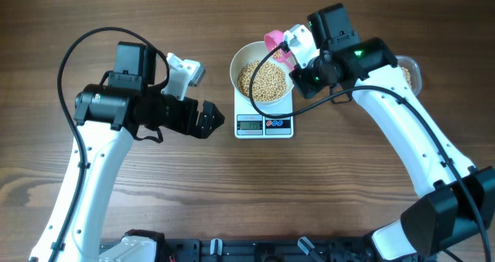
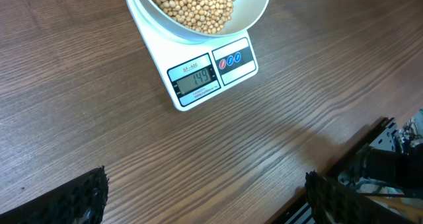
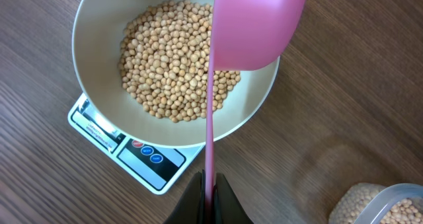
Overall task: Scoop item into bowl and weigh 150g on scale
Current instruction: 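Tip the scoop to pour soybeans into the white bowl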
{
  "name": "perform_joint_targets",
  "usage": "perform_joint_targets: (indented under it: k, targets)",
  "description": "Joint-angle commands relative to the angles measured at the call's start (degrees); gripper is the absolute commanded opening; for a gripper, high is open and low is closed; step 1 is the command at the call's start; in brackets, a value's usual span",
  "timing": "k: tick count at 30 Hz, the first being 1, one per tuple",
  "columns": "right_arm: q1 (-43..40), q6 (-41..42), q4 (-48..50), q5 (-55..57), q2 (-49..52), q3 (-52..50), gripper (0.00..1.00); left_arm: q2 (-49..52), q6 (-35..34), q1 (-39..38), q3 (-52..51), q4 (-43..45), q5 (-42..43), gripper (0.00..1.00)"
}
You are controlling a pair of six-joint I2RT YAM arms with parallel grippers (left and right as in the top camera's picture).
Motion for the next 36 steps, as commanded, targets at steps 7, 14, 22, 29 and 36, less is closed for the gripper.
perform_joint_targets:
  k: [7, 14, 22, 29, 36]
  targets:
    - [0.4, -1.0, 0.1, 2.9, 0.5, 0.5, 0.04, -1.0, 1.2, -0.3, 0.3, 0.0, 1.1, 1.00]
    - [0.4, -1.0, 0.0, -3.3, 0.5, 0.5, 0.04, -1.0, 1.2, -0.3, 0.3, 0.0, 1.1, 1.00]
    - [0.4, -0.7, 0.0, -3.6, 0.5, 0.5, 0.04, -1.0, 1.2, -0.3, 0.3, 0.0, 1.1, 1.00]
    - [0.4, 0.9, 0.3, -3.6, 0.5, 0.5, 0.04, -1.0, 1.2, -0.3, 0.3, 0.0, 1.1, 1.00]
    - [0.4, 3.0, 0.7, -3.6, 0.5, 0.5, 0.04, -1.0, 1.2, -0.3, 0.3, 0.0, 1.1, 1.00]
